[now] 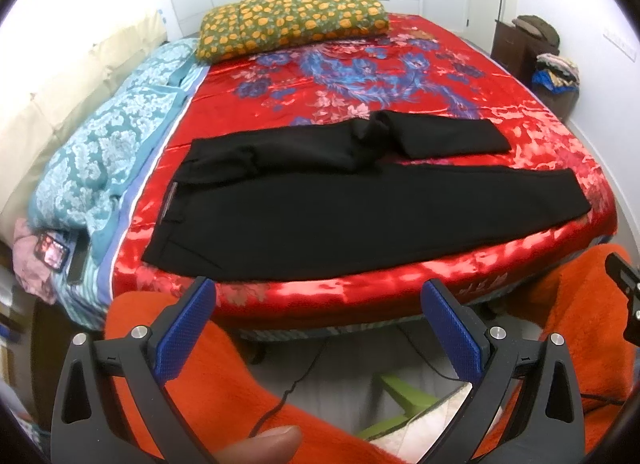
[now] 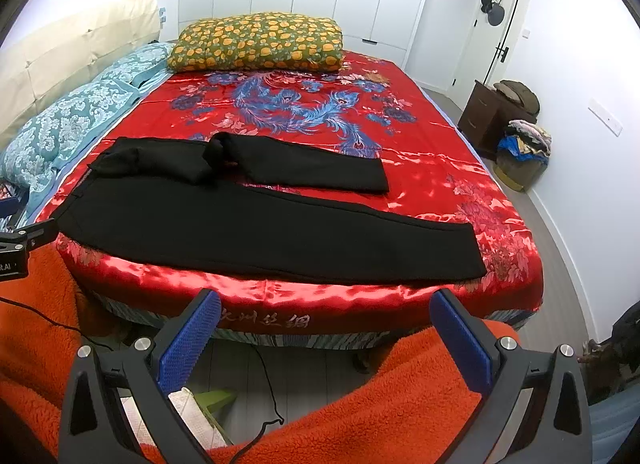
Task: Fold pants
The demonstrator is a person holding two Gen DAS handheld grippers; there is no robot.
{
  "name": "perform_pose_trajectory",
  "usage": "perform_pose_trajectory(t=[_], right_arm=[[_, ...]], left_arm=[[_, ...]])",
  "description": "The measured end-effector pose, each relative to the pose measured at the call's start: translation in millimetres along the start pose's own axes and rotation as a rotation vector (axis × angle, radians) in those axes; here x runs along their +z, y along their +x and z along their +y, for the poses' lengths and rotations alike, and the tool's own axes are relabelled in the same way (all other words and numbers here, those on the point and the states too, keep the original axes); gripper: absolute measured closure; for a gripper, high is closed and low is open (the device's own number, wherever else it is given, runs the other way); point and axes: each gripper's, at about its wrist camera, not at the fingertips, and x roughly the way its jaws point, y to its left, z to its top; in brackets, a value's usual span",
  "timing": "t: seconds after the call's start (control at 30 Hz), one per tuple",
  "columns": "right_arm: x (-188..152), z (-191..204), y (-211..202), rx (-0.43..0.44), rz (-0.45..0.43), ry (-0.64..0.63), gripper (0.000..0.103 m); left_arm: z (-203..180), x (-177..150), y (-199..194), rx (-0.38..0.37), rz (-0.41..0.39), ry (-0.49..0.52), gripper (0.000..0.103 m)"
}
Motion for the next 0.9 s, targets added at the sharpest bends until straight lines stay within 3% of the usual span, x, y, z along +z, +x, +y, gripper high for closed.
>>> perform_pose_trajectory(t=[0.9], right_arm=[[0.3,6.7,-2.8,0.05,-0.023,-0.037,0.0]], left_arm=[[-4.2,-0.4,-0.7,-0.003,0.002,-0.008,0.001]])
